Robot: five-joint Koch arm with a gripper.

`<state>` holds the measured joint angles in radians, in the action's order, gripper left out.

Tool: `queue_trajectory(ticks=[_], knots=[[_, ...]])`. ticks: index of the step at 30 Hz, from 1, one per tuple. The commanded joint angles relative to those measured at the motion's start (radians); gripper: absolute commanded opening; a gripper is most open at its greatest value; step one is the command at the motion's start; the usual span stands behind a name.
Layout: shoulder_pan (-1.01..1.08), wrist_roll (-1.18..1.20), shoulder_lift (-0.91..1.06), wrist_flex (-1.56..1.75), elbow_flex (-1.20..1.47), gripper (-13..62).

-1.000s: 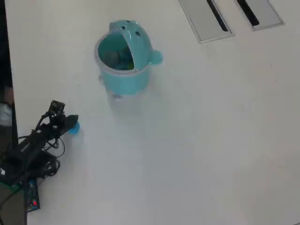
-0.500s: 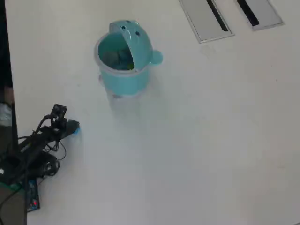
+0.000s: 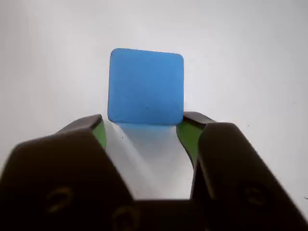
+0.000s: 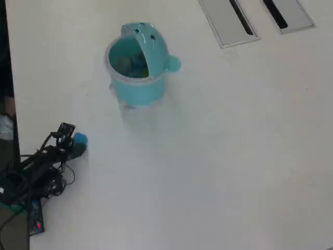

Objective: Grasp RGB lego blocks and put them in the bin one by one.

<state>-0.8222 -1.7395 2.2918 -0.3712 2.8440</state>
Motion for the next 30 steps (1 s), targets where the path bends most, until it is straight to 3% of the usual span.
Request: queue_trajectory(ticks=[1, 16, 25, 30], knots=[[-0.002, -0.006, 0.071, 0.015, -0.031, 25.7], [-0.015, -0.002, 0.063, 0.04, -0.074, 26.3], [-0.021, 0.0, 0.066, -0.025, -0.169, 30.6], [-0.02, 0.003, 0.064, 0.015, -0.087, 30.5]])
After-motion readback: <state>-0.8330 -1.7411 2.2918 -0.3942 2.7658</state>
